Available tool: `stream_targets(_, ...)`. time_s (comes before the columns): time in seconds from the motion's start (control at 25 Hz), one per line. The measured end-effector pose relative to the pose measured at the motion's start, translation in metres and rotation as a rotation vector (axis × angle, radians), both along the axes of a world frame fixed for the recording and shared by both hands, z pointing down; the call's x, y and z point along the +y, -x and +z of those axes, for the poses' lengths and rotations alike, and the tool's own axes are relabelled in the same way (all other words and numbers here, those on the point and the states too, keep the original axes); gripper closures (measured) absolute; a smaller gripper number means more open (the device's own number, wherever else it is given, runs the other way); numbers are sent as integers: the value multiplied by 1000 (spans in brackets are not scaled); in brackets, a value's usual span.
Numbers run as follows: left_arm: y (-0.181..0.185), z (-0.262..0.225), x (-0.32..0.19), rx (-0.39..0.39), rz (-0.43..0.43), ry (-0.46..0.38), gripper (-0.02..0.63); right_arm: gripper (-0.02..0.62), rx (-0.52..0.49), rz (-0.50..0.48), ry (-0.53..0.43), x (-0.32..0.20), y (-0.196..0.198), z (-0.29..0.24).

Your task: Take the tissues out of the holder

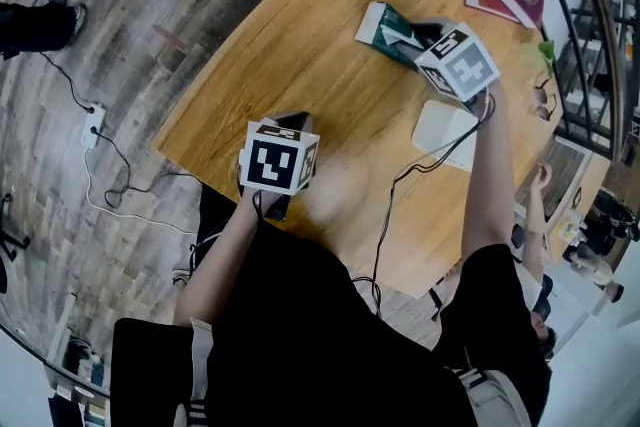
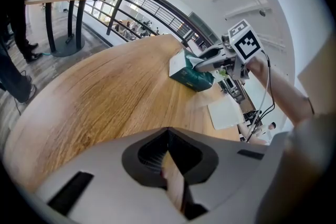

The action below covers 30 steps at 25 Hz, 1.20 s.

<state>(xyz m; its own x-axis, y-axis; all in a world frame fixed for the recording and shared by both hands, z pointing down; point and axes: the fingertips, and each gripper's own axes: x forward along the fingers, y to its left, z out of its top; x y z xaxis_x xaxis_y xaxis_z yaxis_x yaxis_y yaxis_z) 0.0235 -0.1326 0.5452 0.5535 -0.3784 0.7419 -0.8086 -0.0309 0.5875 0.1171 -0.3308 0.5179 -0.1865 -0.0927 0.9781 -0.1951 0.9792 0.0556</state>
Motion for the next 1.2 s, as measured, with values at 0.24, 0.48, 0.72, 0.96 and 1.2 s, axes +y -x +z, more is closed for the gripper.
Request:
stream_targets(0.24, -2, 2, 1, 0, 2, 1, 595, 420, -8, -6, -32, -1, 1, 3)
stream_targets(0.48, -8, -1, 4, 5, 6, -7, 595, 410, -38, -19, -131, 0, 3, 1)
stream_targets(0.72, -7, -5, 7, 5, 9, -15, 595, 407, -76, -38, -307, 0, 6, -2)
stream_targets(0.96, -9, -10, 12, -5, 19, -26, 595, 407, -90, -23, -458, 0, 3, -12)
stream_targets(1.2, -5, -17, 16, -16, 19, -40, 595, 407, -139, 28, -554, 17, 6, -34)
